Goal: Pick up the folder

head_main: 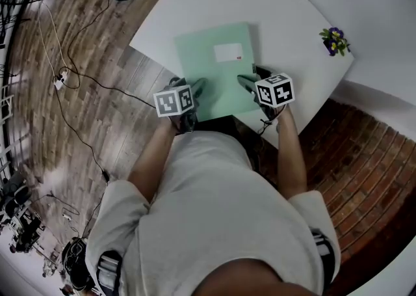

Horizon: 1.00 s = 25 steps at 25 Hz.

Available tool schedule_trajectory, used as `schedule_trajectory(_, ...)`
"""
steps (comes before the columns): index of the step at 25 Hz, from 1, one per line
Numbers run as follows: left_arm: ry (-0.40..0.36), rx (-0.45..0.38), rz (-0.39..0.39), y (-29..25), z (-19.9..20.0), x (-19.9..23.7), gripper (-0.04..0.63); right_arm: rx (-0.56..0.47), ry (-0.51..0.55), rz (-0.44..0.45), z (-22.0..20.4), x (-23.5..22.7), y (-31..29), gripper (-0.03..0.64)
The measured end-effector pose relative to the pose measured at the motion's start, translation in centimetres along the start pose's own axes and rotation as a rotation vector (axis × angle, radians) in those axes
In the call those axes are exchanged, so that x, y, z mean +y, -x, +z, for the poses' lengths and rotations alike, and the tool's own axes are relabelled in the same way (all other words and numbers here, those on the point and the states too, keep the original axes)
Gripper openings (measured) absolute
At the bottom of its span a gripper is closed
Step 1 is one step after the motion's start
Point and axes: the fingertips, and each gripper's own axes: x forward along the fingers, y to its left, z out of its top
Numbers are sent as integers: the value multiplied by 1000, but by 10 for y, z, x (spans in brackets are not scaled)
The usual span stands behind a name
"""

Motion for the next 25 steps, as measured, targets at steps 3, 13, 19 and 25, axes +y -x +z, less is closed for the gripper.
schedule_trajectory(3,10,-21,3,8,8,12,298,-4,25,-1,12,10,-7,295)
schedule_trajectory(13,24,-86,17,33,34,45,296,-35,62,-6,49,40,-25,286)
schedule_trajectory(19,19,-107,31,43,49,55,296,-60,89,-23,68,48,-31,284)
schedule_trajectory(25,14,-153,39,58,65,66,295,-99,114,-26,89,62,-35,284)
